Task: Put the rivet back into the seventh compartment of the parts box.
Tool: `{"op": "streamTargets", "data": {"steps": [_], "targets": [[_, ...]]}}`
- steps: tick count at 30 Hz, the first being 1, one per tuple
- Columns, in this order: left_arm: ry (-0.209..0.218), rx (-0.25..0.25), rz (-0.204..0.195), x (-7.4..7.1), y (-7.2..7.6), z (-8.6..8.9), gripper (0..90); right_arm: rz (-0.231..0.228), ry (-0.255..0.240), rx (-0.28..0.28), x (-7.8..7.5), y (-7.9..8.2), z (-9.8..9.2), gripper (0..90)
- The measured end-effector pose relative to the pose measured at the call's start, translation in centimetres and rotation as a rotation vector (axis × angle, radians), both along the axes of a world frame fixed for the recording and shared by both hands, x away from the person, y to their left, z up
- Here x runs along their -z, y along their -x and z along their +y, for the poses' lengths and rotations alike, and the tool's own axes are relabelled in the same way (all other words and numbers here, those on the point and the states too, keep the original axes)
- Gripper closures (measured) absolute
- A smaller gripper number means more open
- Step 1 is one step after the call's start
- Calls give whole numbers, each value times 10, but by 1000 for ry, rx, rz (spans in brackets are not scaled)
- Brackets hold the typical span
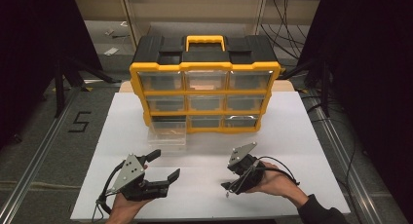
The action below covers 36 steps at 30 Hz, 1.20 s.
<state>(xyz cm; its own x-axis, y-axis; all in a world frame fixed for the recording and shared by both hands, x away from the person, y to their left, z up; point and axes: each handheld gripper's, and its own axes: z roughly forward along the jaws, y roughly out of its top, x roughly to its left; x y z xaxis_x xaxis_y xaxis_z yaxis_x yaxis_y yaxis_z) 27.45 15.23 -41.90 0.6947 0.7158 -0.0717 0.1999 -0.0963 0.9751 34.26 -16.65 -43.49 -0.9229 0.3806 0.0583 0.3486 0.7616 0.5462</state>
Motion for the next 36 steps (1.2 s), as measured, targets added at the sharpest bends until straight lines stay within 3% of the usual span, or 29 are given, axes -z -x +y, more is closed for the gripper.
{"op": "streamTargets", "data": {"steps": [18,36], "targets": [[1,1,-2,0,0,0,155,60,68,-36,15,-4,5,502],[14,0,1,-1,0,1,155,75,123,-79,24,-6,14,689]]}}
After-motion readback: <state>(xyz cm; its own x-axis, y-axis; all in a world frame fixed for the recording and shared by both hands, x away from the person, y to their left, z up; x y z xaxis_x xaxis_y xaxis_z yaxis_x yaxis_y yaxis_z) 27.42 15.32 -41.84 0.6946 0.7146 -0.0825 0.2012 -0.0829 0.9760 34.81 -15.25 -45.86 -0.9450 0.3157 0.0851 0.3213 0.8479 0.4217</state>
